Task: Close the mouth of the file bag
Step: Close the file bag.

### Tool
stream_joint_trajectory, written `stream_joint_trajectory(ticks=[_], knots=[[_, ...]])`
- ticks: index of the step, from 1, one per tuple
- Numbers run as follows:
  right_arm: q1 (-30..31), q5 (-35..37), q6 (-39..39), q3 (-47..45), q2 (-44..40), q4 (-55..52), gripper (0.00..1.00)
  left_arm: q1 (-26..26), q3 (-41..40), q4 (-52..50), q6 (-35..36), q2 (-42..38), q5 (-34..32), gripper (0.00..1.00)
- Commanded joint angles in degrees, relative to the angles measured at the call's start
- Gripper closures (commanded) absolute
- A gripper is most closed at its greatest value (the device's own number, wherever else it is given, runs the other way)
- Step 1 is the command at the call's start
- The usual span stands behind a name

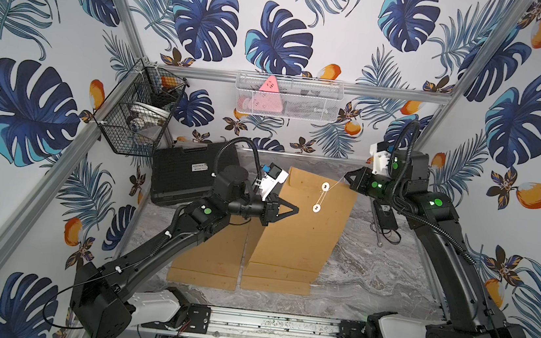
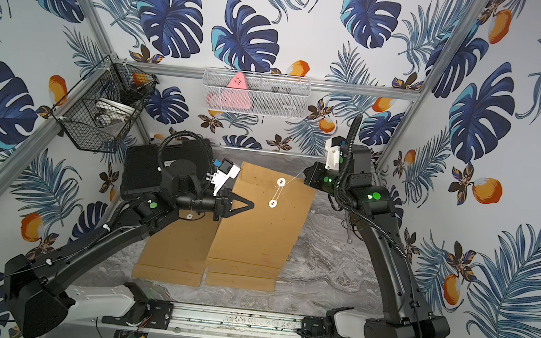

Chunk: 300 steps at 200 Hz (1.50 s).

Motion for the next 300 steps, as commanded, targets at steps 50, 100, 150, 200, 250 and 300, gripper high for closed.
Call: stream_joint_trajectory(ticks=[50,100,150,200,250,300], knots=[[3.0,5.2,-3.2,4.3,2.2,-1.6,1.0,-0.1,1.0,0.6,1.8,0.1,2.8,1.0],[4.4,8.8,-4.4,4.6,2.4,-2.5,1.0,-0.1,1.5,-0.7,3.2,-0.3,2.1,1.0],[4.4,13.3,-6.3,0.7,0.8,-4.1,1.0,-0.1,2.9,-1.5,4.1,-0.3,2.3,1.0],[7.8,15.9,-7.2,1.2,1.6,-4.9,1.0,-0.1,3.7,-1.1,3.7,0.6,3.0,1.0],[9.5,21.5,-9.5,4.0,3.8,-5.7,1.0,-0.1,3.3,-1.2,3.5,0.4,3.9,1.0],[14.1,26.4,-11.8,7.8,6.6,-5.4,1.0,-0.2,2.9,-1.5,3.8,0.8,5.3,1.0]])
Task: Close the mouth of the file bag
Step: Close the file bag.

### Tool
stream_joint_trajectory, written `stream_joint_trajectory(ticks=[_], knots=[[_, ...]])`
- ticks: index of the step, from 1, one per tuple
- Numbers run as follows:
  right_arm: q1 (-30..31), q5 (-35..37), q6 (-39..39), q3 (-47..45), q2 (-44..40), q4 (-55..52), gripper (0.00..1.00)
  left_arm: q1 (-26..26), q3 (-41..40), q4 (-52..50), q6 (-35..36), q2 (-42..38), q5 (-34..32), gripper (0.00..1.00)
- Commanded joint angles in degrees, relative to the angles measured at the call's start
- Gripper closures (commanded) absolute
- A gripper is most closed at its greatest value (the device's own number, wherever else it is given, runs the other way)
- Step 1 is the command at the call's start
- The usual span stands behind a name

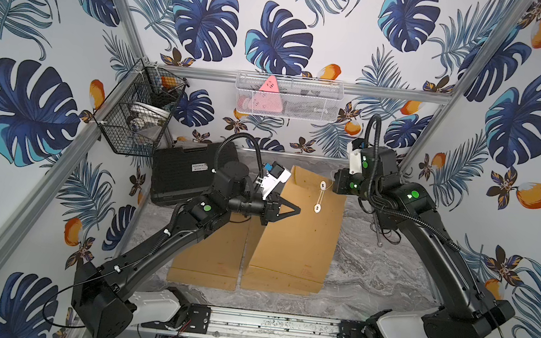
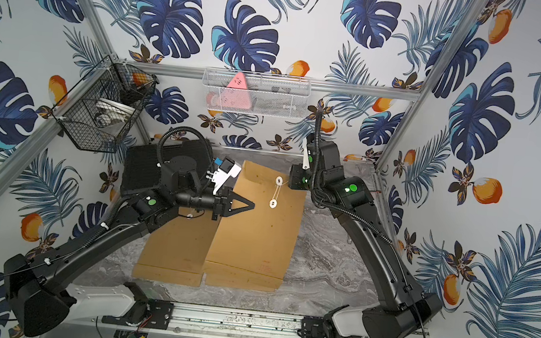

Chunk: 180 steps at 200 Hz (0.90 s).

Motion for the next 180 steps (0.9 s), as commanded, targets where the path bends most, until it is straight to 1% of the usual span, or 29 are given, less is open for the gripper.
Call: stream_joint_trajectory(ticks=[1,73,139,154,180], knots=[[0.9,3.5,-2.0,1.9,1.0,-0.2,1.0,-0.1,-0.1,1.1,0.8,0.0,1.7,1.0],[3.9,3.7,-3.4,6.5,2.6,0.3,1.0,-0.5,-1.3,1.1,1.2,0.2,2.7,1.0],[7.1,-1.5,-2.3,9.3,3.3,2.2,1.0,-0.9,-1.6,0.6,2.0,0.2,2.6,1.0],[7.5,-2.8,-1.7,9.1,2.9,2.6,1.0,-0.9,-1.8,0.2,2.5,0.0,1.8,1.0],[7.5,-3.0,-0.4,7.5,1.0,2.7,1.0,-0.8,-1.7,-1.5,3.1,-0.8,-2.1,1.0]])
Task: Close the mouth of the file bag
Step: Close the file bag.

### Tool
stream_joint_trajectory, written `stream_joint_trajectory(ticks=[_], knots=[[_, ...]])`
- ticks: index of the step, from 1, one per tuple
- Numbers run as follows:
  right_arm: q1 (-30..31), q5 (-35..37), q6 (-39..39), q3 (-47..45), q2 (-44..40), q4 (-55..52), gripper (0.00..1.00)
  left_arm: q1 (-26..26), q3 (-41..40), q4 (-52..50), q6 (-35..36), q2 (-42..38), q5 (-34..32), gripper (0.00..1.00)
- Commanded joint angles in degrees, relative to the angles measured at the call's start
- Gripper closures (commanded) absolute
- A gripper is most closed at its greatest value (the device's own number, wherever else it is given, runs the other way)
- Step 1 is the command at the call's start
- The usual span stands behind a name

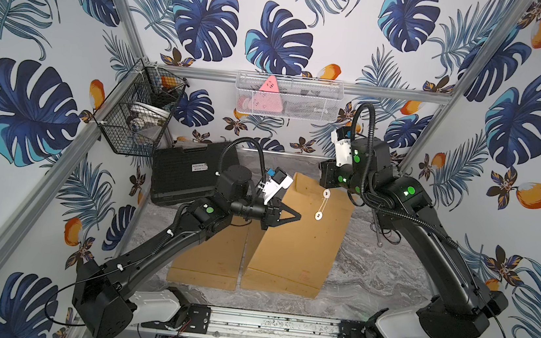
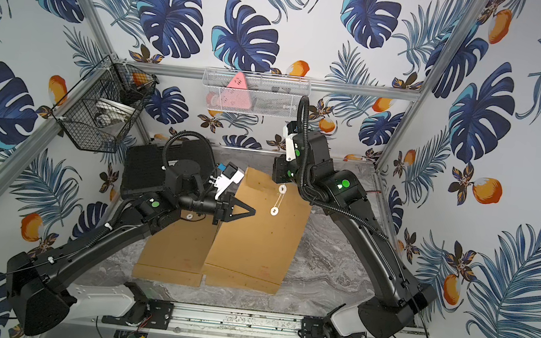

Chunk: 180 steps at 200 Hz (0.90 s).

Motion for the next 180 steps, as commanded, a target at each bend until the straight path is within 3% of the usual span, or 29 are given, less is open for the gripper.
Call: stream_joint_trajectory(ticks=[1,79,144,180], knots=[[0.1,-1.4,1.5,-1.1,-1.8,2.1,1.0,0.2,0.0,-0.9,1.7,-0.8,-2.8,1.0],[-1.5,8.2,5.0,-10.1,-11.7,3.7,1.0,1.8,-1.4,2.2,-1.3,-1.6,-5.4,1.0],[-10.5,7.5,5.0,-13.5,-12.0,2.9,1.0,1.8,-1.9,4.0,-1.8,-3.1,-2.4,1.0],[-10.6,6.3,3.8,-13.0,-10.1,3.0,1.0,1.8,-1.8,4.7,-1.6,-3.6,0.2,1.0]])
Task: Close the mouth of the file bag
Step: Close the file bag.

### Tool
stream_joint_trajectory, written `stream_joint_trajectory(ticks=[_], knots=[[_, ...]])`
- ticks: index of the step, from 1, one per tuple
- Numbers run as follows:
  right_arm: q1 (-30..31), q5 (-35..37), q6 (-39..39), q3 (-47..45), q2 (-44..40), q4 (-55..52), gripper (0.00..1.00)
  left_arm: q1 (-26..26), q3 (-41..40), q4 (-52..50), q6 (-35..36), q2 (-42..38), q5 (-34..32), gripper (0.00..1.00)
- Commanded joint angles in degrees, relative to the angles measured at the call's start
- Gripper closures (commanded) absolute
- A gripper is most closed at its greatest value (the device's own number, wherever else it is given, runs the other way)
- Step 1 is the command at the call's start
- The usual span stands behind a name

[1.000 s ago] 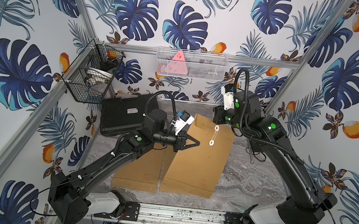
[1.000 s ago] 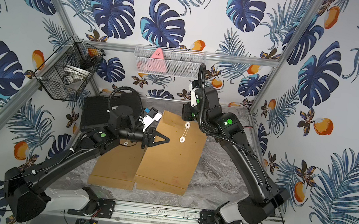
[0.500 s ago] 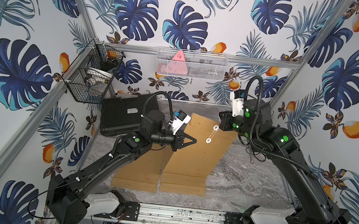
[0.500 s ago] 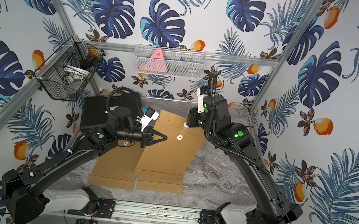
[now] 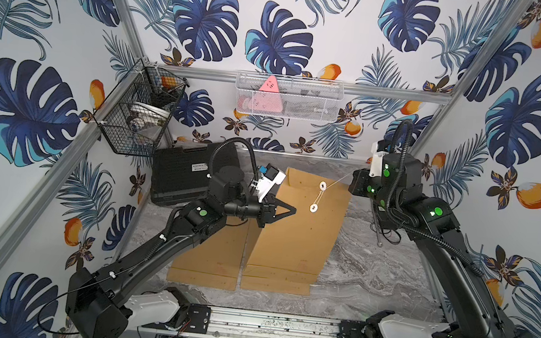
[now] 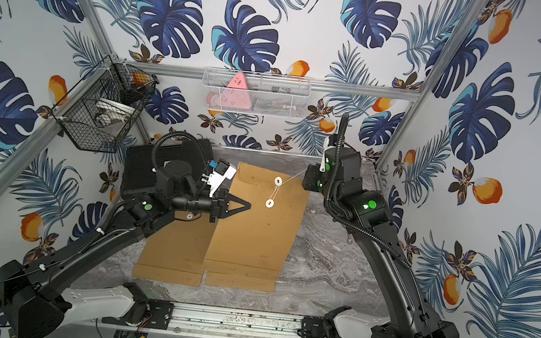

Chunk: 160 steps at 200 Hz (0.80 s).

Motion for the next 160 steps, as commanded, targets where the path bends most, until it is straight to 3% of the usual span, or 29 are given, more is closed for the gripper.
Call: stream_joint_trajectory(ticks=[1,107,160], knots=[[-0.2,0.1,-0.9,0.3,0.7,1.0,1.0,0.0,0.1,2.2,0.0,-0.6,3.4,1.0],[-0.2,-4.8,-3.0,-2.8,1.4,2.6,1.0,0.0,2.0,2.4,0.5,1.1,4.1,1.0],[-0.2,-4.3,-5.0,1.5,5.1,2.9,1.0,-1.9,2.4,2.7,0.1,2.6,7.1,1.0]])
